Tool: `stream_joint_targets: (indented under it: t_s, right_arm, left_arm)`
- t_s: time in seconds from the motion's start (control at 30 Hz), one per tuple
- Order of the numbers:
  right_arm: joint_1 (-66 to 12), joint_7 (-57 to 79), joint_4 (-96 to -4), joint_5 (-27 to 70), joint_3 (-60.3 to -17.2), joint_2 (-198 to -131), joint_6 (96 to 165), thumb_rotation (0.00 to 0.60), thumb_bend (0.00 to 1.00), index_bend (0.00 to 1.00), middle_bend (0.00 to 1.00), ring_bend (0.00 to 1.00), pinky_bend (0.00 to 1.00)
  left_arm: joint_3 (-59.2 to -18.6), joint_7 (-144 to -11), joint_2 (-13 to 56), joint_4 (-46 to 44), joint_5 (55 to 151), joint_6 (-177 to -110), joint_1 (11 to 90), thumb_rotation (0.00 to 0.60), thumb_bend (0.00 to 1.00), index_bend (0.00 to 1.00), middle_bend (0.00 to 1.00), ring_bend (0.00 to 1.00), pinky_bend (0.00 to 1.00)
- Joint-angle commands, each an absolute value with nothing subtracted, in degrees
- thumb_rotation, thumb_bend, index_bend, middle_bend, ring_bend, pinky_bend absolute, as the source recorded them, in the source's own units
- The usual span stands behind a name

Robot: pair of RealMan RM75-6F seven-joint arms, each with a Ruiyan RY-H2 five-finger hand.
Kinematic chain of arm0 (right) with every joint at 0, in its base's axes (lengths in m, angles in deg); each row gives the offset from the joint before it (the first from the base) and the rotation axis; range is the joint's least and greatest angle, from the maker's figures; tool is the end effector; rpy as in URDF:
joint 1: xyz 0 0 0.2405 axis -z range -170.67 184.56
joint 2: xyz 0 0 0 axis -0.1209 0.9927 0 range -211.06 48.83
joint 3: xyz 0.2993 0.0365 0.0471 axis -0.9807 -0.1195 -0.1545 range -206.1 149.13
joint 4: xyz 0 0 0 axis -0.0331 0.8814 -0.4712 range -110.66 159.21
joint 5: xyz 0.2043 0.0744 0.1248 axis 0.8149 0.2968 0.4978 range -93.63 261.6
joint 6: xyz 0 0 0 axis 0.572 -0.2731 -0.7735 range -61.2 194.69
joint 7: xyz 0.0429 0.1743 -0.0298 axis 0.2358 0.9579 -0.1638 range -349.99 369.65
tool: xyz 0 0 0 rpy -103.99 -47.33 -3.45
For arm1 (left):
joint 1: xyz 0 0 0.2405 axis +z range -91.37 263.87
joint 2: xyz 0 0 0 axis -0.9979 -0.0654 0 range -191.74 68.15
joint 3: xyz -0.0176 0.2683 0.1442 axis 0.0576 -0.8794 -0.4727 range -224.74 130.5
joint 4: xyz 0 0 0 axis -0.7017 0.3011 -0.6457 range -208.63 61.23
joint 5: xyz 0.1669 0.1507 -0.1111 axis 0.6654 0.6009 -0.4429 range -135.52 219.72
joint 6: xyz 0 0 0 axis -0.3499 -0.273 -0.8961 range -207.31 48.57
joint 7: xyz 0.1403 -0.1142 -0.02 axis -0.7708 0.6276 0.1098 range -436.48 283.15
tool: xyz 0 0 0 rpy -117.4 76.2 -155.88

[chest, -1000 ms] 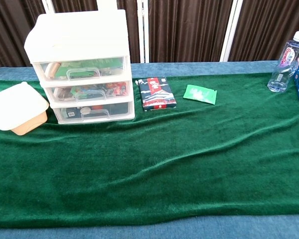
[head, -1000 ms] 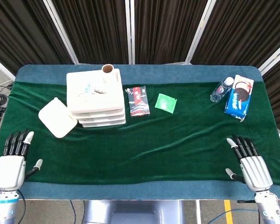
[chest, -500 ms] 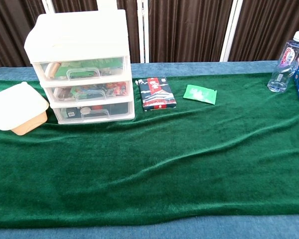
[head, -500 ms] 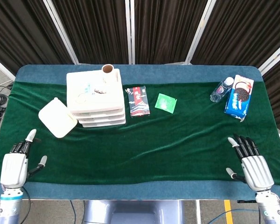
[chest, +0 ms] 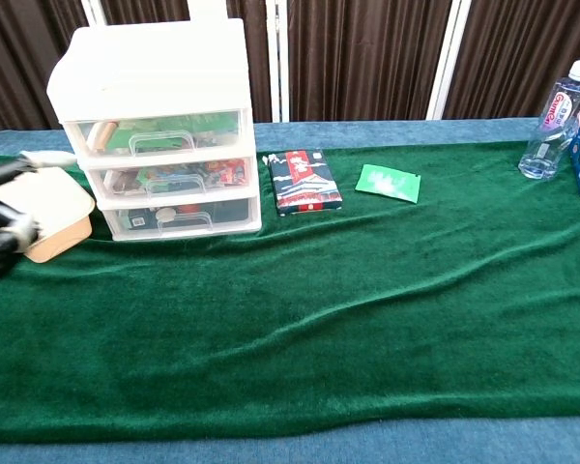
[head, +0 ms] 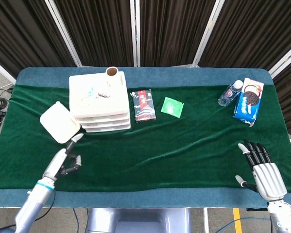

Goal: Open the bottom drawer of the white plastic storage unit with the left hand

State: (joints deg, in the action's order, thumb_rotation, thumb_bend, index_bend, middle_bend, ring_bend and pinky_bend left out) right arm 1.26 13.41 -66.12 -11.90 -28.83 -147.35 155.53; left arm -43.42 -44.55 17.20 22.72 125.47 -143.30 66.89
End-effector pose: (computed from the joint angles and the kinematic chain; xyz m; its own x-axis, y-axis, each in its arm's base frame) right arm -0.3428 -0.2175 0.1234 0.3411 0.0124 0.9399 -0.9214 -0.1936 0.3370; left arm -0.2625 0.2866 -0.0185 -0.3890 0.4156 0.8221 0.9026 -0.0067 0.4305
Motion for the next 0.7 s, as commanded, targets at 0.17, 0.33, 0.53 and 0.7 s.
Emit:
stream_joint_targets:
  t_s: [0.17, 0.33, 0.53, 0.7]
  right_arm:
    - [1.2, 13.8, -66.1, -11.9, -28.9, -147.2, 155.5, 0.600, 0.09, 0.03, 0.00, 0.00, 0.00]
    - [1.3, 14.4, -66.3, -11.9, -28.9, -146.9, 155.7, 0.600, 0.09, 0.03, 0.00, 0.00, 0.00]
    - [1.3, 15.9, -66.4, -11.8, -29.1, -146.3, 156.1, 0.600, 0.09, 0.03, 0.00, 0.00, 0.00]
    - [1.3, 16.7, -66.4, -11.8, -29.2, -145.9, 156.2, 0.600, 0.09, 0.03, 0.00, 0.00, 0.00]
  left_arm:
    - [-40.4, -45.4, 23.5, 18.1, 119.1, -137.2, 62.2, 0.600, 0.77, 0.00, 0.86, 0.76, 0.74]
    - [-38.6, -47.4, 26.8, 15.7, 115.6, -135.8, 60.7, 0.600, 0.77, 0.00, 0.86, 0.76, 0.74]
    - [-35.7, -49.5, 30.8, 13.3, 111.2, -133.7, 58.2, 0.600, 0.77, 0.00, 0.86, 0.76, 0.74]
    - [-34.8, -49.4, 32.5, 12.2, 109.2, -131.7, 57.1, 0.600, 0.77, 0.00, 0.86, 0.76, 0.74]
